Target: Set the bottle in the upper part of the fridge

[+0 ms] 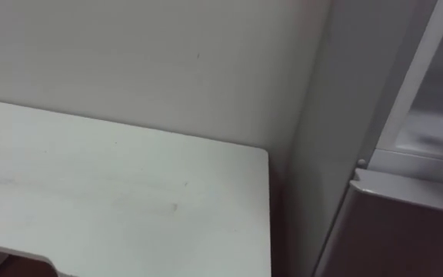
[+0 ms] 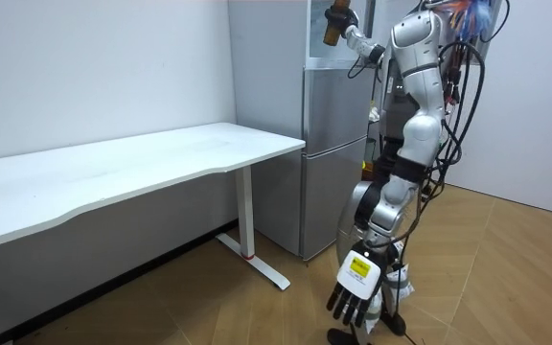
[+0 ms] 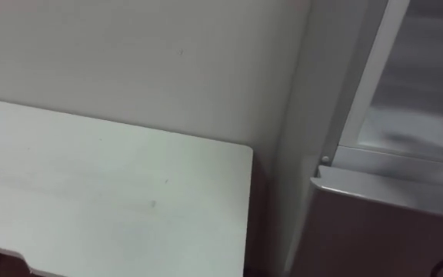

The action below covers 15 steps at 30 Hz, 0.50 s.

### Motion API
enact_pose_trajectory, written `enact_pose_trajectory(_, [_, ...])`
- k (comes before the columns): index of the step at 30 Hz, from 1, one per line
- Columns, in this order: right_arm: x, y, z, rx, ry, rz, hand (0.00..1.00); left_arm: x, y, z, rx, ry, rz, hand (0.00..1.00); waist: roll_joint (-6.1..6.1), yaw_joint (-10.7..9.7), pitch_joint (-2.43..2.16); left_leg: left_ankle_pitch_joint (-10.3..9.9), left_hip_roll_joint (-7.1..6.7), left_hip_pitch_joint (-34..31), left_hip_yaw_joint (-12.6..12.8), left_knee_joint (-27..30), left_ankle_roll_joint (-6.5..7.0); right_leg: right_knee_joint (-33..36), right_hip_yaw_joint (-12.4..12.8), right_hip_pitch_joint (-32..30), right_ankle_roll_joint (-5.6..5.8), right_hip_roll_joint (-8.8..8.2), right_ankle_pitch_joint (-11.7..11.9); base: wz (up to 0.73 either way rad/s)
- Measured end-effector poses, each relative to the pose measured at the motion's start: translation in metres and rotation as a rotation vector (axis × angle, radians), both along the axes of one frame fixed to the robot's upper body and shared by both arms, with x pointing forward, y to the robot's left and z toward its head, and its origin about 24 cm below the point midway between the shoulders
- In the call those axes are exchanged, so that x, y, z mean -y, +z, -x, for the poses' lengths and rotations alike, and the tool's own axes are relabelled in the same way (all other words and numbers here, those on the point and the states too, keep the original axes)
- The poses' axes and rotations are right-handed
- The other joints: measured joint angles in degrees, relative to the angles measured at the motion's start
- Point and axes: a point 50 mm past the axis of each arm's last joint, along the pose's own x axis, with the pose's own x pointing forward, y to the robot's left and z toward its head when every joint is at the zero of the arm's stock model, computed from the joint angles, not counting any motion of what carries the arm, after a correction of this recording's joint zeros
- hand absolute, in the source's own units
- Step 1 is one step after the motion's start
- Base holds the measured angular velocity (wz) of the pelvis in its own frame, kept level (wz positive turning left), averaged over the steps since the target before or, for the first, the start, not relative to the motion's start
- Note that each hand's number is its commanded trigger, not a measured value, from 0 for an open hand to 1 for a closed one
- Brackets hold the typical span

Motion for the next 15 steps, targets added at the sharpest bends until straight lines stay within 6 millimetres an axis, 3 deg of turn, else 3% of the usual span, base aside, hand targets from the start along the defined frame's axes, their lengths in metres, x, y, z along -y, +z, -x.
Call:
enact_pose_trajectory(6, [0.003,-0.006,-0.01,-0.055,0.008,-0.001,1.0,-0.001,0.0,0.0,-0.004,0.004,-0.004,0.0,0.8,1.58,0.37,0.07,-0.28,-0.3,-1.18,0.2,0.08,0.04,-0.59,0.14,0.0,-0.12,0.0,0.09])
enact_pose_trajectory(11, [-0.002,-0.016,-0.018,-0.119,0.053,-0.017,1.0,-0.002,0.003,0.001,-0.001,0.003,-0.013,0.0,1.78,3.01,0.23,0.51,-0.35,-0.38,-1.24,-0.15,0.08,0.07,-0.54,-0.12,0.0,-0.17,0.0,0.01])
enact_pose_trajectory(15, [-0.006,-0.015,-0.021,-0.123,0.091,-0.011,1.0,-0.004,0.004,0.002,0.001,0.001,-0.019,0.0,1.6,3.52,0.14,0.96,-0.41,0.04,-1.28,-0.84,-0.01,-0.05,-0.6,0.16,0.0,-0.17,-0.02,0.0])
